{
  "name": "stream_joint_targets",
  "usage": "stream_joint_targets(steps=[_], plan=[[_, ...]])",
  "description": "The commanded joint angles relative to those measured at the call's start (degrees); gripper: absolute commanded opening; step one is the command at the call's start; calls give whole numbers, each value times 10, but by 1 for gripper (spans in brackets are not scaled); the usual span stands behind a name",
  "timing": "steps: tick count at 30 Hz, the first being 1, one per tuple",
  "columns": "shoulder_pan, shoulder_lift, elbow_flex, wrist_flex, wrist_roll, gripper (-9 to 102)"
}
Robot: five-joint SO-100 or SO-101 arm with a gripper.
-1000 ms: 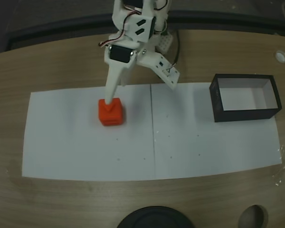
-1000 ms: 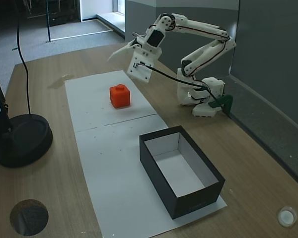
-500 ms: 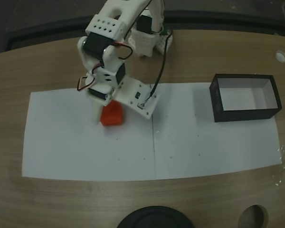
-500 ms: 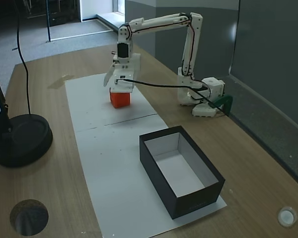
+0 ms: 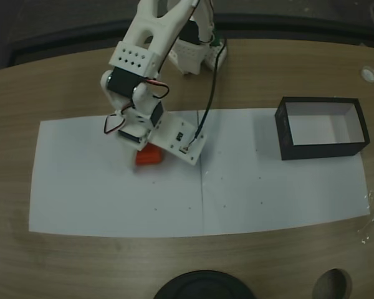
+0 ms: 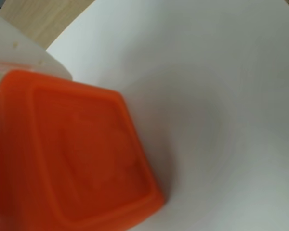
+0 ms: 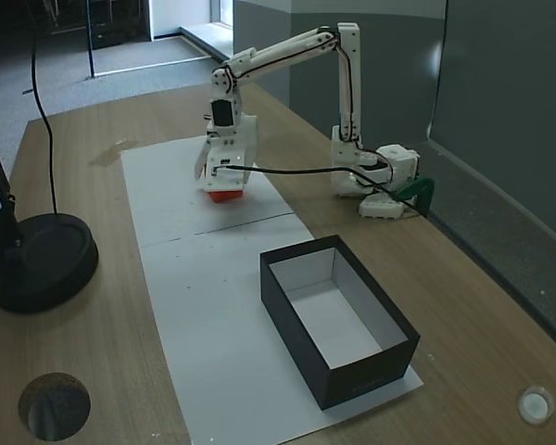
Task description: Grab a orange square and put it in the box.
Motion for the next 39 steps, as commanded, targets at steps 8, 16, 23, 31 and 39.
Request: stream_joint_targets(steps=[8,16,23,31,39], plan=[[-47,32,-85,45,0,10],[-272,185,-366,247,14,10],[-586,250,-468,293,11,10],[-695,183,-468,285,11,10],[-751,92,-468,247,15,10]])
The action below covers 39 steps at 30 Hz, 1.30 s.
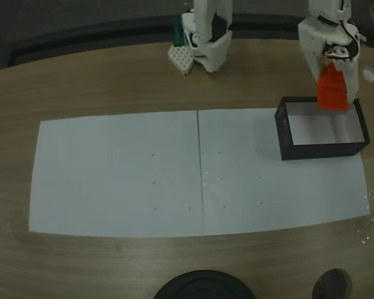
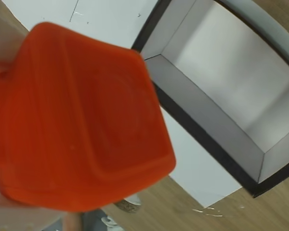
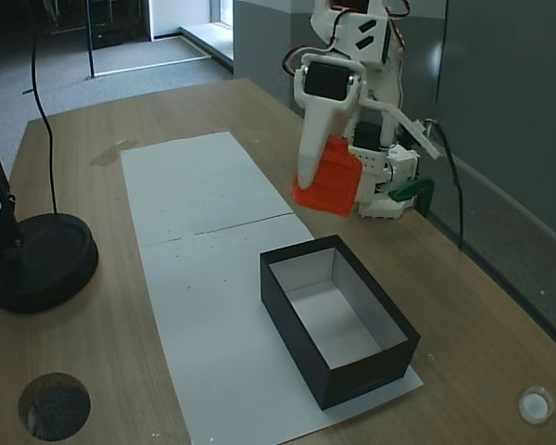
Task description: Grab a orange square and put it in the box.
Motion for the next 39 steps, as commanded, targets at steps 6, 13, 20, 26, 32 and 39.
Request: stream_joint_targets(steps=[6,13,20,26,32,39], plan=[[-57,-14,54,-58,16,10],[-66,-14,101,-94,16,10],[-65,-21,100,-95,16,10],[-62,-18,100,-100,17,19],[-62,-18,100,-97,12,30],[-59,-14,100,-94,12,29]])
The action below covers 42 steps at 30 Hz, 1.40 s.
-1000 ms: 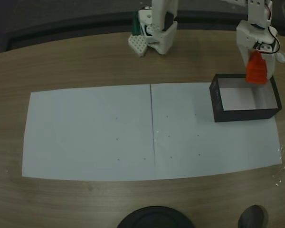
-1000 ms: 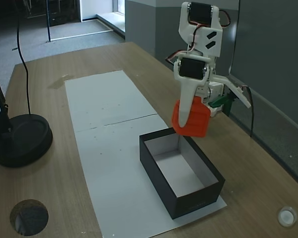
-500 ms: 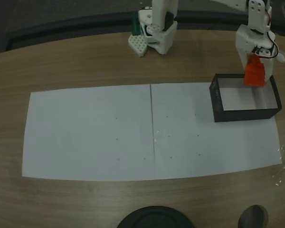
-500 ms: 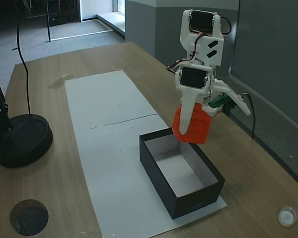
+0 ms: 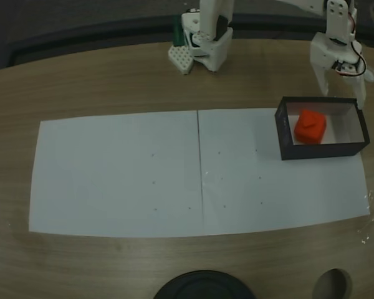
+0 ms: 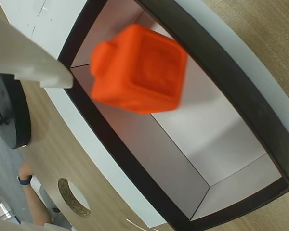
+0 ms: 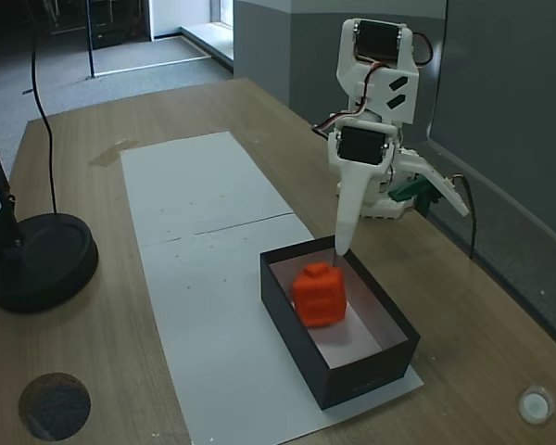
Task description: Grab a orange square and put it in the box.
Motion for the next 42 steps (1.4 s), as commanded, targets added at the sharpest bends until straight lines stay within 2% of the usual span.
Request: stream_joint_targets(steps=[1,4,7,9,16,20,24,32,42], plan=[[6,16,-13,1,0,29],[22,32,-19,24,-1,26],[65,82,-18,37,1,10],[104,134,-18,46,2,3],[314,395,26,78,29,3],[437,538,126,71,43,2],[517,678,265,31,40,2],[559,905,460,-67,39,2],[560,1044,573,-179,36,0]])
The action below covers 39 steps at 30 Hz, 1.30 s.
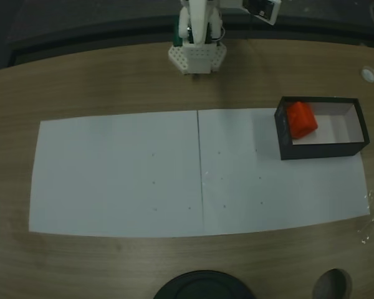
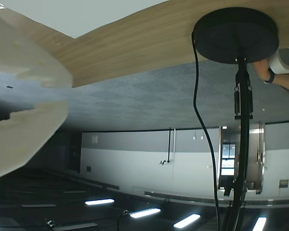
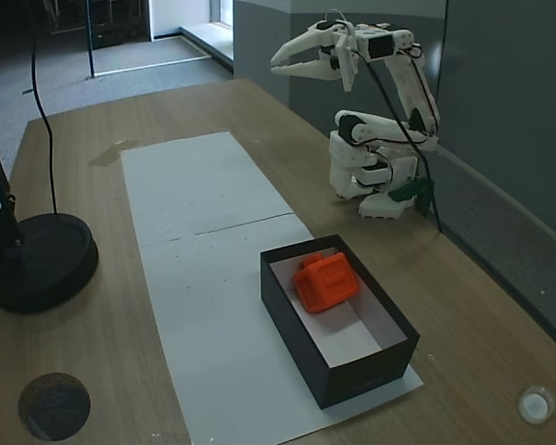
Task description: Grab a orange square and put it in the box.
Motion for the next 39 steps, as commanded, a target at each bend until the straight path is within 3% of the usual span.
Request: stream_joint_targets(steps=[1,11,20,28,32,36,39], plan=[[4,29,11,-22,-10,0],[4,31,88,-25,-37,1],[3,31,283,-52,-36,7],[3,31,405,-53,-34,0],[-2,31,422,-33,-35,0],[-27,31,402,45,-34,0],[-32,30,401,45,-34,0]])
